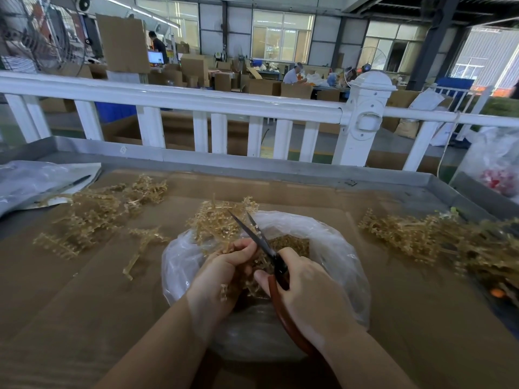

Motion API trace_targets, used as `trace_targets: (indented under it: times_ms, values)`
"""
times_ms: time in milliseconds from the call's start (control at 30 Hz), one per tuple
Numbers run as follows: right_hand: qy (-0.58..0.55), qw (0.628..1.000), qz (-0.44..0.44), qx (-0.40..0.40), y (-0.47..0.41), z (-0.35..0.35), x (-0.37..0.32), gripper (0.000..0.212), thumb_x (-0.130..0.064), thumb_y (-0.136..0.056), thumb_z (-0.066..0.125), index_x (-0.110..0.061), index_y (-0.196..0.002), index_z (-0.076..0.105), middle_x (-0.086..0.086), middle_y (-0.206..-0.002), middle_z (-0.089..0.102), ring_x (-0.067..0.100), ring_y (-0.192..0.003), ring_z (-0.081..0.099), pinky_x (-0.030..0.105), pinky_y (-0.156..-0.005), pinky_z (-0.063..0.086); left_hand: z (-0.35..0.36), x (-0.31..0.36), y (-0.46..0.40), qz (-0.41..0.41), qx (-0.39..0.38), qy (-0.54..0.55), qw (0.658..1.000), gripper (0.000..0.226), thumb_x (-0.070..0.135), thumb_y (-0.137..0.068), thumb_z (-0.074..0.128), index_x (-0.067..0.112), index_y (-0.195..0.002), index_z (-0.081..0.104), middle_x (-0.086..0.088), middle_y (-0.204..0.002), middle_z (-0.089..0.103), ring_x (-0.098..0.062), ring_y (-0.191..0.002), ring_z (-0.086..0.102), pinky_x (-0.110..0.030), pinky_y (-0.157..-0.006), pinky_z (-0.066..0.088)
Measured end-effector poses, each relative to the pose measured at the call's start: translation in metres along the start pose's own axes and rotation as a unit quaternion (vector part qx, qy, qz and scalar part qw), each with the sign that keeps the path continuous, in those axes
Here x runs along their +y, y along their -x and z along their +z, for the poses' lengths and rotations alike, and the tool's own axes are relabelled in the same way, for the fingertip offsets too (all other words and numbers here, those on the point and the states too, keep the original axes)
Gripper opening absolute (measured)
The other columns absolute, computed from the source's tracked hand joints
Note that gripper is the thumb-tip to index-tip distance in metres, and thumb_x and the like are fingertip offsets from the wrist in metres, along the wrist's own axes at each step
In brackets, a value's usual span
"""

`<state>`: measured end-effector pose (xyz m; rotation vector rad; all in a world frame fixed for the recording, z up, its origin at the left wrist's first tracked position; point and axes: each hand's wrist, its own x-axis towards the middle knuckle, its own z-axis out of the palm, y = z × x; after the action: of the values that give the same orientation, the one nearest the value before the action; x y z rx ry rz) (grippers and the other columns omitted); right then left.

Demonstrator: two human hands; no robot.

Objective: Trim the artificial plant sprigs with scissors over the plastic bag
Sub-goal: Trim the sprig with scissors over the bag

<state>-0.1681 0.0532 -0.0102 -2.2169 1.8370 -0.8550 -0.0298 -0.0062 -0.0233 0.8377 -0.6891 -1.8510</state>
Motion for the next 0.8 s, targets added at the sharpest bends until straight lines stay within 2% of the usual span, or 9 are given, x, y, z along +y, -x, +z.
trace_targets:
  times_ms: [67,133,267,367,433,533,600,700,800]
  values:
    - [-0.005,1.000,0.002,-0.003,-0.0017,0.0002,-0.0016,0.029,-0.064,-0.088,0.043,-0.035,-0.091,0.043,-0.012,-0.079,0.051,0.002,-0.078,0.046,0.010,-0.058,0.031,-0.0008,0.0006,0.0006,-0.016,-0.006,0.015,1.000,0.010,0.008,-0.067,0.065,0.014,-0.060,0.070,-0.008,-0.069,0.065,-0.021,-0.064,0.060,-0.034,-0.066,0.051]
    - [0.000,1.000,0.000,-0.008,-0.0034,0.0011,-0.0022,0.030,-0.064,-0.088,0.041,-0.034,-0.090,0.042,-0.011,-0.079,0.052,0.002,-0.075,0.046,0.009,-0.057,0.031,-0.0013,0.0020,0.0010,-0.028,-0.002,0.025,0.999,0.006,0.007,-0.067,0.066,0.010,-0.070,0.069,-0.012,-0.080,0.065,-0.025,-0.071,0.059,-0.037,-0.069,0.052]
    - [0.007,1.000,-0.004,-0.011,-0.0061,0.0029,-0.0026,0.031,-0.063,-0.089,0.041,-0.033,-0.086,0.038,-0.013,-0.071,0.049,0.001,-0.064,0.045,0.008,-0.055,0.035,0.0015,0.0045,0.0036,-0.051,-0.010,0.026,0.998,0.022,0.009,-0.069,0.064,0.007,-0.090,0.064,-0.013,-0.081,0.070,-0.026,-0.068,0.068,-0.039,-0.067,0.053]
    - [0.010,1.000,-0.005,-0.011,-0.0065,0.0034,-0.0024,0.031,-0.064,-0.088,0.041,-0.033,-0.087,0.039,-0.012,-0.074,0.054,0.002,-0.066,0.049,0.009,-0.054,0.034,0.0009,0.0053,0.0039,-0.060,-0.018,0.033,0.997,0.027,0.009,-0.069,0.063,0.006,-0.096,0.063,-0.014,-0.083,0.067,-0.028,-0.072,0.064,-0.040,-0.072,0.052]
    - [0.012,1.000,-0.006,-0.012,-0.0062,0.0035,-0.0018,0.031,-0.064,-0.088,0.041,-0.033,-0.089,0.041,-0.010,-0.077,0.059,0.004,-0.069,0.052,0.011,-0.056,0.033,-0.0015,0.0047,0.0036,-0.060,-0.023,0.037,0.997,0.022,0.008,-0.069,0.063,0.007,-0.092,0.065,-0.015,-0.086,0.066,-0.028,-0.075,0.062,-0.041,-0.075,0.051]
    - [0.021,1.000,-0.007,-0.014,-0.0061,0.0033,-0.0011,0.031,-0.063,-0.089,0.042,-0.032,-0.088,0.039,-0.010,-0.078,0.059,0.004,-0.069,0.051,0.013,-0.056,0.032,-0.0042,0.0009,0.0024,-0.017,-0.022,0.022,0.999,0.017,0.005,-0.072,0.062,0.007,-0.089,0.062,-0.015,-0.086,0.066,-0.027,-0.076,0.061,-0.039,-0.072,0.052]
    - [0.016,1.000,-0.004,-0.015,-0.0063,0.0034,-0.0006,0.031,-0.062,-0.089,0.043,-0.031,-0.087,0.039,-0.009,-0.078,0.060,0.005,-0.070,0.053,0.015,-0.059,0.035,-0.0046,-0.0017,0.0008,0.020,-0.013,0.031,0.999,0.021,0.004,-0.073,0.063,0.009,-0.094,0.060,-0.015,-0.088,0.068,-0.028,-0.077,0.066,-0.038,-0.066,0.056]
    - [0.018,1.000,0.001,-0.020,-0.0059,0.0033,0.0004,0.033,-0.064,-0.088,0.042,-0.031,-0.086,0.040,-0.009,-0.078,0.060,0.007,-0.071,0.055,0.019,-0.063,0.039,-0.0029,-0.0033,0.0009,0.053,0.004,0.064,0.997,0.021,0.011,-0.070,0.069,0.011,-0.089,0.062,-0.014,-0.087,0.071,-0.028,-0.076,0.071,-0.034,-0.056,0.056]
    - [0.016,1.000,0.000,-0.027,-0.0050,0.0021,0.0010,0.034,-0.064,-0.088,0.042,-0.030,-0.087,0.041,-0.009,-0.077,0.059,0.006,-0.071,0.055,0.019,-0.063,0.040,-0.0004,-0.0031,0.0025,0.062,0.035,0.058,0.996,0.033,0.014,-0.066,0.073,0.007,-0.097,0.063,-0.016,-0.091,0.071,-0.030,-0.080,0.072,-0.034,-0.057,0.057]
